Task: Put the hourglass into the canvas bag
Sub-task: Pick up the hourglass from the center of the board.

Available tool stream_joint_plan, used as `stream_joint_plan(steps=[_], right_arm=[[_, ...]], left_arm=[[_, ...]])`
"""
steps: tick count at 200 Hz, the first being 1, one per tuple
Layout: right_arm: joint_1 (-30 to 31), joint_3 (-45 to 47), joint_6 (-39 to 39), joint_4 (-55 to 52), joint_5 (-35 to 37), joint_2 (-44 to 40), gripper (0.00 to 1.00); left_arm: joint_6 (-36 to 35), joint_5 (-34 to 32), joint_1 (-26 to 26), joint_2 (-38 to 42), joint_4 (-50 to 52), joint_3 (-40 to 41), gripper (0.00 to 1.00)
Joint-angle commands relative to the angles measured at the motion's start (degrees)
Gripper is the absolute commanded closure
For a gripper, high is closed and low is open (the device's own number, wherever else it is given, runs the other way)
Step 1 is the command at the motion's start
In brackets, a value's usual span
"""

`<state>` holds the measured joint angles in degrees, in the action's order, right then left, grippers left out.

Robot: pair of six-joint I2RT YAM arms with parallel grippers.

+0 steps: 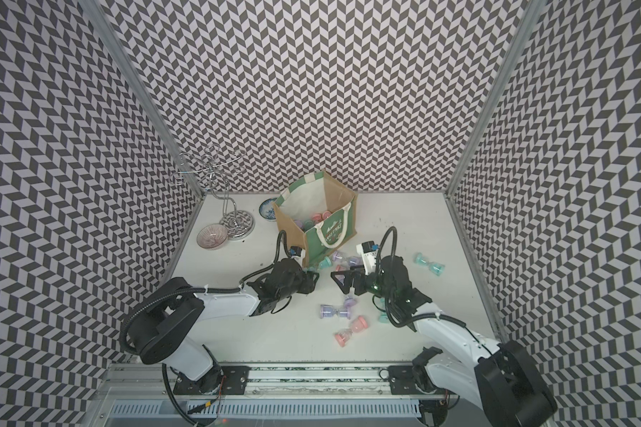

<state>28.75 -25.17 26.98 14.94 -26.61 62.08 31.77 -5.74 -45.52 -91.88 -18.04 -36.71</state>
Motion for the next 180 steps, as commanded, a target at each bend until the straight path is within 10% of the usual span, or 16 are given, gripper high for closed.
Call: stream_joint_plan(steps=[1, 180], right_arm=[[0.4, -0.5, -0.6, 0.8, 1.2, -2.0, 0.01], [0.3, 1.6, 6.8, 3.4, 4.2, -15.3, 0.01]], left_arm=[[0.4, -0.4, -1.6, 2.4, 0.9, 0.2, 0.41], [-18.4, 0.6, 2.9, -5.5, -4.2, -3.1, 0.28]])
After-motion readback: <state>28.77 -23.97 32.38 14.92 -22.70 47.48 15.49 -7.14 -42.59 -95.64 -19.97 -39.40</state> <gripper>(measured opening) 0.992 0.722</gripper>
